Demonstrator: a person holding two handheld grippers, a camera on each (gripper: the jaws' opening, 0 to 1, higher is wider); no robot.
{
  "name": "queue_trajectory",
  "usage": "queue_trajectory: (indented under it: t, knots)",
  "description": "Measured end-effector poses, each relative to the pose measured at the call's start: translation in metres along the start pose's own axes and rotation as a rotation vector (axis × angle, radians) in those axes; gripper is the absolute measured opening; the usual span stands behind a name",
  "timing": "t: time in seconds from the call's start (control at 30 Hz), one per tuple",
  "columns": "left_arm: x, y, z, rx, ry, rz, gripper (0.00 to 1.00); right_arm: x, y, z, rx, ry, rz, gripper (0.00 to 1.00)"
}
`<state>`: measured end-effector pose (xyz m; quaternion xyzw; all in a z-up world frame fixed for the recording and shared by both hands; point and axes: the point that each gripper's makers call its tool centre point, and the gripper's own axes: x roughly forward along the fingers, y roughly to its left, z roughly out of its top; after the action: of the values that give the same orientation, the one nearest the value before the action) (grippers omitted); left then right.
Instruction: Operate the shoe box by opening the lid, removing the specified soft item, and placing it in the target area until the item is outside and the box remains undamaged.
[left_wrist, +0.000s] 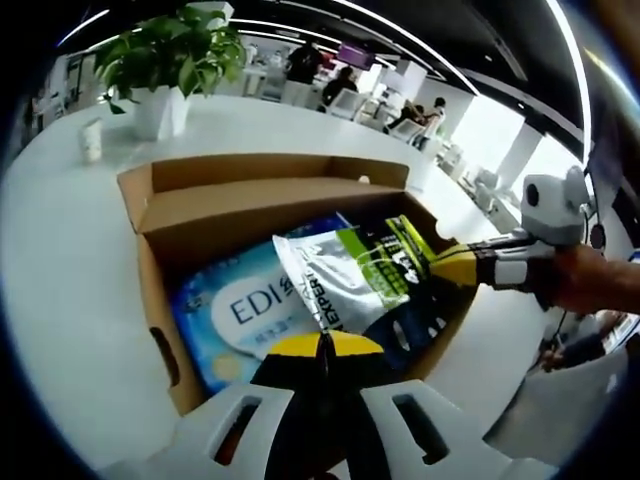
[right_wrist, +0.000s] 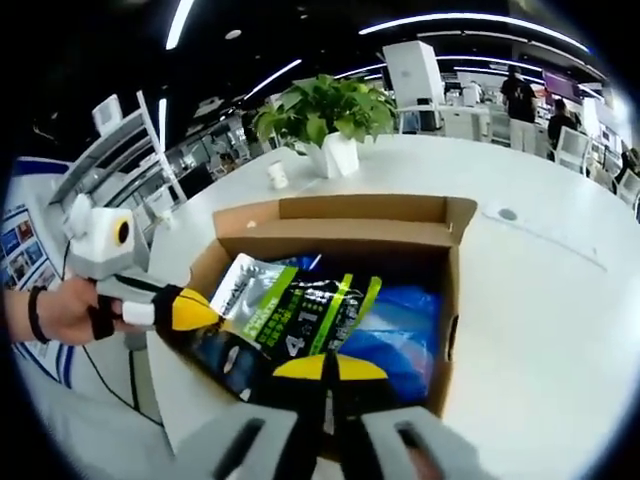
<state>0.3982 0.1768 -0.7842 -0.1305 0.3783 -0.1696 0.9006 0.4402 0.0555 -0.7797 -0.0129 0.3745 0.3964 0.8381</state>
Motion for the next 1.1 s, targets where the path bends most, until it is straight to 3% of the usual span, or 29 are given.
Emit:
queue_trajectory:
  t: [0.63,1.1]
  knots:
    - [-0.017,-0.019,0.017,0.019,-0.041,0.000,0.00,-0.015,0.002,0.020,-0.009,-0.054,0.000,0.00]
    - [-0.013,-0.034,0.033,0.059,-0.048,-0.016,0.00,-0.033,-0.010,0.026,-0.010,-0.079,-0.014,0.00]
